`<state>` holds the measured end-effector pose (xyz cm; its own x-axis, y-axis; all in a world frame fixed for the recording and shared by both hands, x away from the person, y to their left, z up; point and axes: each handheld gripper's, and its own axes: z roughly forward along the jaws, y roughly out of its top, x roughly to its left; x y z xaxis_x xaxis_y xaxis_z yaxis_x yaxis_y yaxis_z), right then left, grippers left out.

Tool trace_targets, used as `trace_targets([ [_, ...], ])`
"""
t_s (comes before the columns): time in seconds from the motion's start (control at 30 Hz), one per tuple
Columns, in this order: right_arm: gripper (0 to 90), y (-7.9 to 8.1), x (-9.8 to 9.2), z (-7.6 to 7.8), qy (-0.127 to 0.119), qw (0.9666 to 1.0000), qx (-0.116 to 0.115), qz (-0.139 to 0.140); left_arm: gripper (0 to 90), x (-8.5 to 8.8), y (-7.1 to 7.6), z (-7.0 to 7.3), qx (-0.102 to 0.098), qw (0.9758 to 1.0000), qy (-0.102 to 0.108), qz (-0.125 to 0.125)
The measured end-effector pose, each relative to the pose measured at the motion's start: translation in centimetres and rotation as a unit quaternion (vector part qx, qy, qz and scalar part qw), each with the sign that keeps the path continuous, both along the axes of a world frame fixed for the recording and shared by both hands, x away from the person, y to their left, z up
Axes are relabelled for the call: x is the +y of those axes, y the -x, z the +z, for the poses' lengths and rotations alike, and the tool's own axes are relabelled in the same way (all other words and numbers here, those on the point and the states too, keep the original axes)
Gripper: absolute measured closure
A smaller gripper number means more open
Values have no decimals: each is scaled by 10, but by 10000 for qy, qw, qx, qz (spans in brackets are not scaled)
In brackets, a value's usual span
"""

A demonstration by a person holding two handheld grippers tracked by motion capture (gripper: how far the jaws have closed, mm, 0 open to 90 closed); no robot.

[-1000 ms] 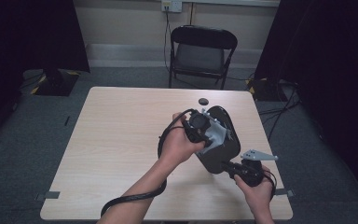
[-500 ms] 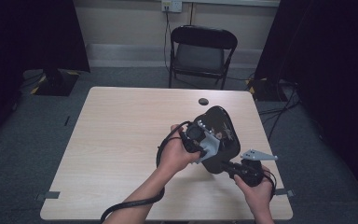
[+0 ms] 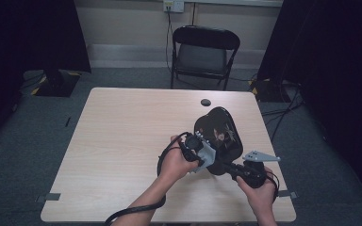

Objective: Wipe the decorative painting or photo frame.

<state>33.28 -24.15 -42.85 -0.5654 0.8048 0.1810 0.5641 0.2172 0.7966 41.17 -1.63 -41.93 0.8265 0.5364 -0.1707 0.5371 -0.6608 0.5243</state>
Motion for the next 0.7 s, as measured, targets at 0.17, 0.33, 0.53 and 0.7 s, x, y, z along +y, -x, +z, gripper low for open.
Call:
trace_targets([
  [0.17, 787, 0, 0, 0, -19, 10000, 14, -7, 800, -1, 0, -13, -3, 9999, -118, -21],
  [0.33, 787, 0, 0, 0, -38, 10000, 23, -11, 801, -2, 2, -28, 88, 9996, -266, -52],
  [0.53, 783, -1, -1, 0, -51, 10000, 32, -6, 801, -2, 3, -36, 116, 9996, -248, -68],
  [0.7, 746, 0, 0, 0, -82, 9999, 64, 48, 801, 1, 4, -29, 131, 9996, -238, -80],
])
